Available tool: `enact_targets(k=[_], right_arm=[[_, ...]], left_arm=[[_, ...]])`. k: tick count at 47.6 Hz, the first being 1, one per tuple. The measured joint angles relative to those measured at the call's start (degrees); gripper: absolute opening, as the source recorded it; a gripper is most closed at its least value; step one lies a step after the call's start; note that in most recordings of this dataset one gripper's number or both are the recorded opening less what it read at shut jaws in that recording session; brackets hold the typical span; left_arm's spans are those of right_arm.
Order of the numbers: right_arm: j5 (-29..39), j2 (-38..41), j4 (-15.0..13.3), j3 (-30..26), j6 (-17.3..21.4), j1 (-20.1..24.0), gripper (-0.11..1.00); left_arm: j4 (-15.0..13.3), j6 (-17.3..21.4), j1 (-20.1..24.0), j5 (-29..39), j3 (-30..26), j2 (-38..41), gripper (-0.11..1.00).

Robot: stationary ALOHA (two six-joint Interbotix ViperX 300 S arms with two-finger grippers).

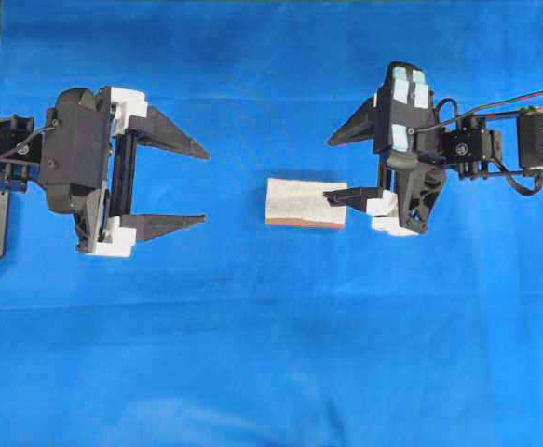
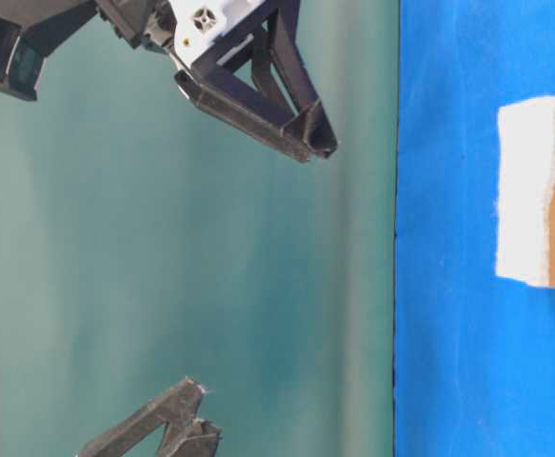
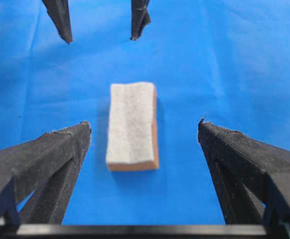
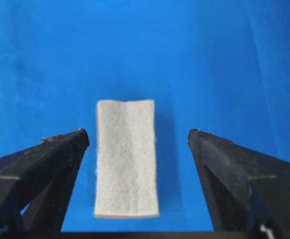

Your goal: Hand over the sponge with the left arm and wipe it with the right arm.

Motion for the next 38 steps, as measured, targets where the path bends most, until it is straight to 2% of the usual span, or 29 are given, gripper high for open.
enact_targets(k=[9,16,27,38], right_arm=[[-0.62,-0.26,0.0,0.18,0.0,0.0,0.74],[-0.35,-3.43,0.0,2.11,0.09,0.09,0.74],[-0.35,-14.24,0.0,8.79,0.18,0.35,0.74],[1.93,-28.56,0.0,15.29,0.18,0.35,0.74]], left_arm=[[0.0,-0.62,0.0,0.0,0.0,-0.18,0.9],[0.0,-1.67,0.0,0.53,0.53,-2.64,0.9],[-0.09,-1.76,0.0,1.67,4.13,-11.34,0.9],[-0.09,-1.76,0.0,6.5,8.0,-23.12,0.9]])
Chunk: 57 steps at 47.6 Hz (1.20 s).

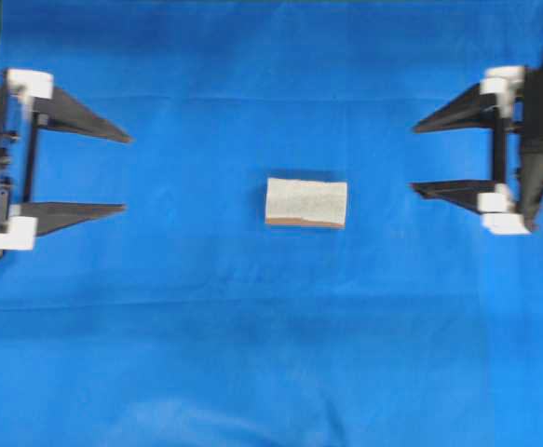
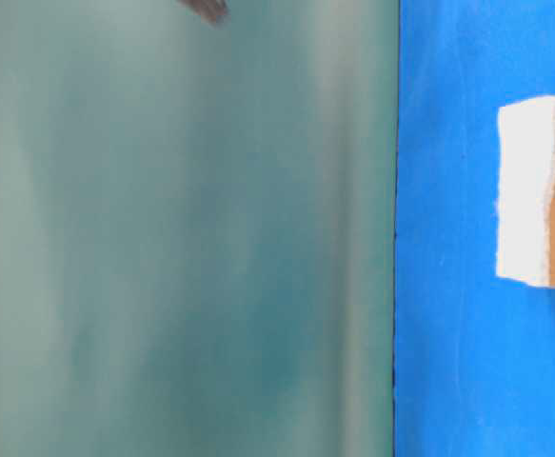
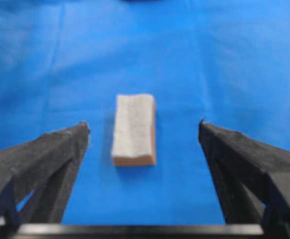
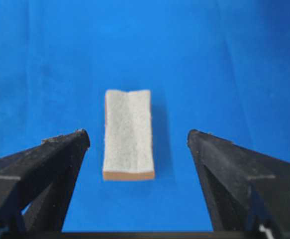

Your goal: Hand over the sponge with the left arm and wipe it with the right arm.

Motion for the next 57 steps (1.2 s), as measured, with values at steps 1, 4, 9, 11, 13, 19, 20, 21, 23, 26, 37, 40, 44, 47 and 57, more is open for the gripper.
enact_targets(k=[1,4,9,11,13,19,20,21,23,26,37,40,44,47,57], right_arm=[[0.26,-1.32,0.0,0.62,0.0,0.0,0.74],[0.97,-4.92,0.09,2.37,0.0,0.0,0.74],[2.29,-10.72,0.09,5.36,0.09,0.0,0.74],[2.72,-12.48,0.18,6.42,0.09,0.0,0.74],[3.34,-14.33,0.35,7.47,0.09,0.0,0.74],[4.83,-18.28,0.79,10.37,0.44,0.0,0.74],[5.01,-18.81,0.88,10.81,0.62,0.0,0.74],[5.1,-19.34,0.97,11.34,0.79,0.0,0.74],[5.19,-20.3,1.32,12.39,1.05,0.0,0.74],[5.19,-21.53,1.49,13.89,1.41,0.09,0.74],[4.04,-23.82,1.76,15.56,2.37,0.0,0.74],[4.04,-23.99,1.67,15.56,2.37,0.0,0.74],[4.04,-24.08,1.67,15.56,2.37,0.0,0.74],[4.04,-24.08,1.67,15.56,2.37,0.09,0.74],[4.04,-24.08,1.67,15.56,2.37,0.09,0.74]], left_arm=[[0.09,0.0,0.09,0.44,0.53,-1.14,0.9],[0.09,-0.09,0.0,1.85,1.85,-4.13,0.9],[0.09,-0.09,0.09,4.48,3.96,-8.96,0.9],[0.09,-0.09,0.09,5.45,4.83,-10.81,0.9],[0.0,-0.09,0.0,6.42,5.71,-12.74,0.9],[0.09,-0.09,0.0,8.09,8.61,-18.02,0.9],[0.0,-0.26,0.0,8.26,9.14,-18.81,0.9],[0.0,-0.26,0.0,8.44,9.67,-19.6,0.89],[0.0,-0.44,0.0,8.61,10.72,-21.18,0.89],[0.0,-0.88,0.09,8.96,12.04,-23.12,0.9],[0.0,-1.41,0.0,9.14,13.8,-26.54,0.9],[0.0,-1.41,0.0,9.14,13.8,-26.54,0.89],[-0.09,-1.49,0.0,9.05,13.8,-26.63,0.89],[0.0,-1.41,0.0,9.14,13.8,-26.54,0.9],[-0.09,-1.41,0.0,9.23,13.8,-26.72,0.9]])
